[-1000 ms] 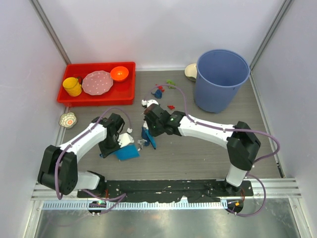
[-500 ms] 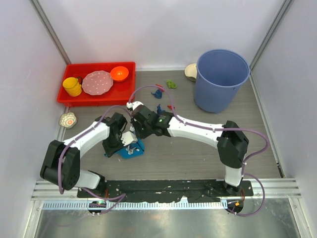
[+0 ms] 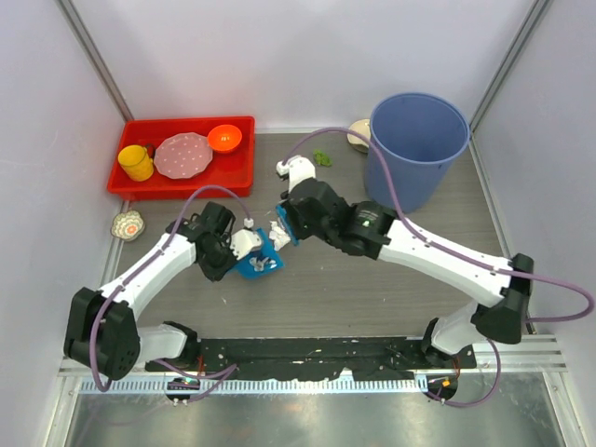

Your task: Sweep away the paper scraps from the table

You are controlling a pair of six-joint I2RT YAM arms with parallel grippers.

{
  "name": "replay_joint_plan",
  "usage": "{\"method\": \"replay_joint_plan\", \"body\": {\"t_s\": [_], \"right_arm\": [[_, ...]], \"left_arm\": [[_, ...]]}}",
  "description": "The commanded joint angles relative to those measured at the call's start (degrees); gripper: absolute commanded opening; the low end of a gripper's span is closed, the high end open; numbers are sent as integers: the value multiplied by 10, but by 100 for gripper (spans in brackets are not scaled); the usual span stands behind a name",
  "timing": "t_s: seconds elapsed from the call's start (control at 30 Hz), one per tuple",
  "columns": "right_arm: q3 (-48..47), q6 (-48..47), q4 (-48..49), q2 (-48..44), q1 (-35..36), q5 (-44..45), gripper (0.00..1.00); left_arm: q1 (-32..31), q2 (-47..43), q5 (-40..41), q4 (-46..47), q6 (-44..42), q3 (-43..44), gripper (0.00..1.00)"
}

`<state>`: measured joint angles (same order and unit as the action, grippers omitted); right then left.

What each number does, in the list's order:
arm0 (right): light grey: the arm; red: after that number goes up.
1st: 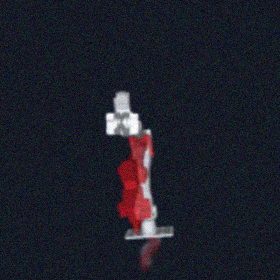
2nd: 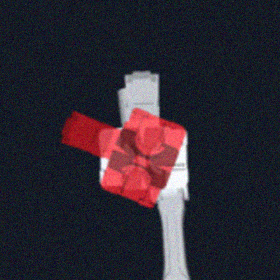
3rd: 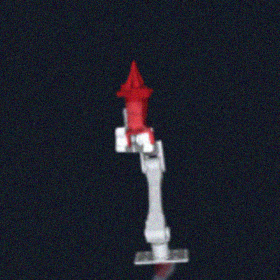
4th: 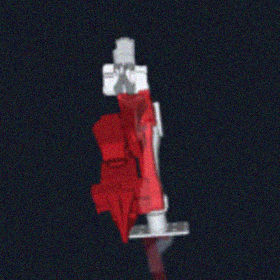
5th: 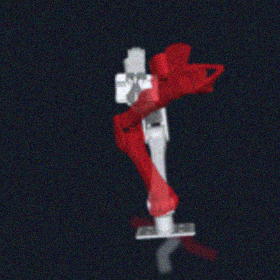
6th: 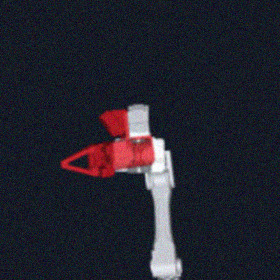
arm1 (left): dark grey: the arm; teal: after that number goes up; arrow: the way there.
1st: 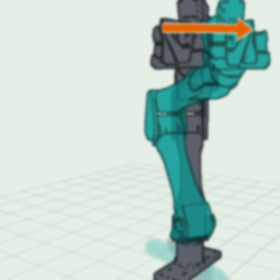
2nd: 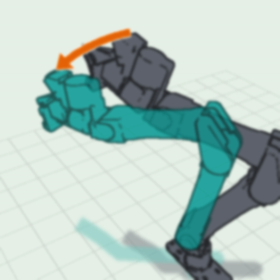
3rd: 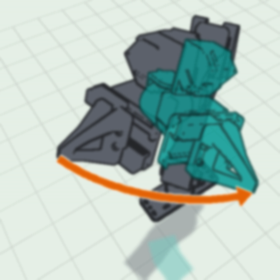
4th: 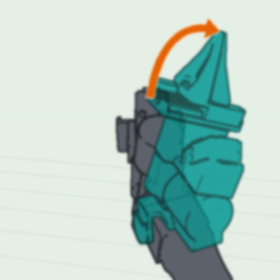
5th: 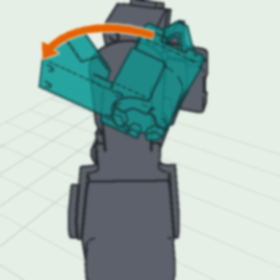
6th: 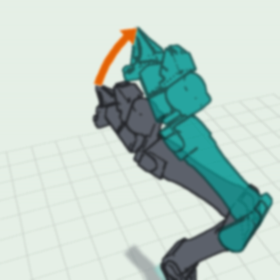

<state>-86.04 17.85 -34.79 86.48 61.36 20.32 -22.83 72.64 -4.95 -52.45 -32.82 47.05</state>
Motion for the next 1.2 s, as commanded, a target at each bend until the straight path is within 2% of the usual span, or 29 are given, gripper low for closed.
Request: {"method": "replay_joint_plan", "body": {"t_s": [0.0, 0.27, 0.57, 0.63, 0.7, 0.87, 0.97, 1.17], "right_arm": [[-11, -39, -27, -66, -14, 54, 1], [6, -57, -45, -122, -89, 18, 1], [-140, -157, -54, -120, -229, 17, 1], [-179, -175, -48, -98, -271, 60, 1], [-229, -207, -48, -76, -303, 65, 1], [-329, -234, -64, 9, -395, 4, 1], [-375, -229, -109, 66, -440, -34, 1], [-393, -219, -169, 140, -492, -128, 1]], "left_arm": [[-2, -32, -41, -12, 34, 57, 0], [-2, -34, -24, -40, 70, 137, 0], [-2, 3, 0, -75, 96, 242, 0], [-3, 12, 2, -81, 99, 268, 0], [-3, 19, 0, -83, 101, 279, 0], [-5, 22, 0, -79, 101, 294, 0], [-7, 20, 2, -79, 102, 295, 0], [-8, 15, 11, -85, 88, 301, 0]]}}
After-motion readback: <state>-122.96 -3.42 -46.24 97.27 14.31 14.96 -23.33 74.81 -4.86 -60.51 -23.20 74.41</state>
